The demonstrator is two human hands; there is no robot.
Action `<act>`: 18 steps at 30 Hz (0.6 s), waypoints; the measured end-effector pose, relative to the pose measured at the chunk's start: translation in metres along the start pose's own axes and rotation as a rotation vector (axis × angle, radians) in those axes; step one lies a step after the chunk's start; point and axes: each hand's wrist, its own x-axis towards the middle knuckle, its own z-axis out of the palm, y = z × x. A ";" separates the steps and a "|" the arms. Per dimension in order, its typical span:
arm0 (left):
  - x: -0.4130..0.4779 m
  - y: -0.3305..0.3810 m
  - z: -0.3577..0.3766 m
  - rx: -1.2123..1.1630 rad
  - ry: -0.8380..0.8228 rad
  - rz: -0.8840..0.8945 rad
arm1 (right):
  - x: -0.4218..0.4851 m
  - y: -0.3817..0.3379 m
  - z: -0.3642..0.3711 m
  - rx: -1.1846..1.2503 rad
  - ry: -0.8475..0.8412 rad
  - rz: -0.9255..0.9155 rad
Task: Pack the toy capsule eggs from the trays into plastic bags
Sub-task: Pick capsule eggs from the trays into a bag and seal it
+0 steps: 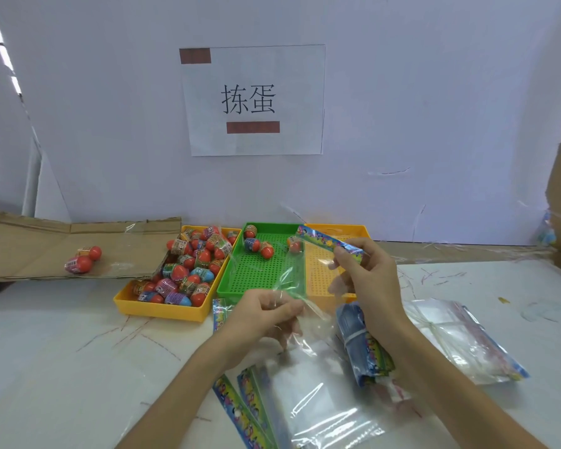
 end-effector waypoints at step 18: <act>0.005 0.000 0.001 -0.026 0.284 0.138 | -0.017 0.000 0.012 -0.427 -0.003 -0.398</act>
